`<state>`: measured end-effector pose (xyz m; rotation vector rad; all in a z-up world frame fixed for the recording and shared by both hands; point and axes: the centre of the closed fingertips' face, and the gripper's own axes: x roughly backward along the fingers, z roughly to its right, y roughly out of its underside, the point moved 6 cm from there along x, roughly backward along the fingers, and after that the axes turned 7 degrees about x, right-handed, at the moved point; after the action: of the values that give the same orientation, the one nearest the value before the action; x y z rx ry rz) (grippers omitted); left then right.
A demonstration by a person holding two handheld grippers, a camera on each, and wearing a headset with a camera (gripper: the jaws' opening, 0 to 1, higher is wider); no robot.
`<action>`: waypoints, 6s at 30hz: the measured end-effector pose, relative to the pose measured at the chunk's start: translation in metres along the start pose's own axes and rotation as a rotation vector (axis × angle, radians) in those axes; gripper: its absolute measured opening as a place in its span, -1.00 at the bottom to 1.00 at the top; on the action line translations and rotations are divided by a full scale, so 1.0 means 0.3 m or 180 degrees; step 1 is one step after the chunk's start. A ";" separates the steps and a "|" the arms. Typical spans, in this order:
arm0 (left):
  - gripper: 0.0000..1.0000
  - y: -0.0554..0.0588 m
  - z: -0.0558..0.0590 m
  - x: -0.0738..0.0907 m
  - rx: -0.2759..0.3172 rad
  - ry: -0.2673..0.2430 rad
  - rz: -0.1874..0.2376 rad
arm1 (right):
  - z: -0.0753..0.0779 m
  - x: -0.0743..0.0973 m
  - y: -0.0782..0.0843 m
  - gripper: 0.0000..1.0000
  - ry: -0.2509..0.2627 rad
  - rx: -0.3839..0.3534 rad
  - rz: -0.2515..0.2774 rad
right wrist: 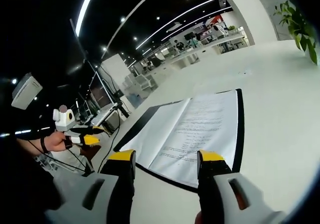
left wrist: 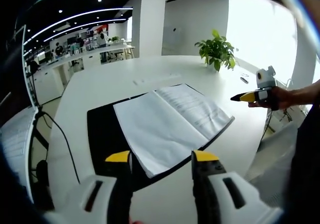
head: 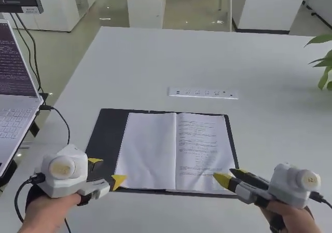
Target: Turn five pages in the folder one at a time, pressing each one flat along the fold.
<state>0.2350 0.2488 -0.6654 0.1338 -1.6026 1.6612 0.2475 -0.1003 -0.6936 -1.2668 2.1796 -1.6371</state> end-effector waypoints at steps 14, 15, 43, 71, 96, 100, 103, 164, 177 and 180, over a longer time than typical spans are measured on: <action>0.18 -0.049 0.016 0.098 0.0075 -0.0084 0.0184 | -0.004 0.112 -0.033 0.19 0.0148 0.0224 0.0032; 0.21 -0.051 0.016 0.101 0.0076 -0.0087 0.0190 | -0.004 0.119 -0.035 0.20 0.0155 0.0243 0.0027; 0.58 -0.053 0.056 0.149 0.0125 -0.0026 0.0395 | -0.027 0.207 -0.052 0.47 0.0314 0.0541 0.0020; 0.60 -0.200 0.346 -0.119 -0.0330 0.0769 0.0206 | -0.043 0.284 -0.014 0.54 0.0433 0.0473 0.0044; 0.52 -0.172 0.601 -0.524 -0.0647 0.1227 -0.0317 | -0.010 0.357 0.070 0.52 0.0483 0.0339 -0.0025; 0.53 -0.150 0.630 -0.569 -0.0687 0.1241 -0.0414 | -0.005 0.359 0.075 0.52 0.0476 0.0311 -0.0037; 0.53 -0.139 0.659 -0.606 -0.0712 0.1232 -0.0461 | -0.001 0.360 0.077 0.51 0.0456 0.0292 -0.0032; 0.25 -0.014 0.689 -0.826 -0.0934 0.0714 -0.0705 | 0.195 0.098 0.021 0.24 0.0024 -0.0259 -0.0007; 0.25 -0.015 0.688 -0.826 -0.0929 0.0717 -0.0715 | 0.309 -0.058 -0.007 0.06 -0.0095 -0.0690 0.0009; 0.25 -0.015 0.688 -0.826 -0.0924 0.0711 -0.0714 | 0.320 -0.086 0.002 0.00 -0.0137 -0.0787 -0.0007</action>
<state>0.3124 -0.0475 -0.7666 -0.0206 -1.5751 1.2149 0.3171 -0.1527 -0.7418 -1.3501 2.4129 -1.3592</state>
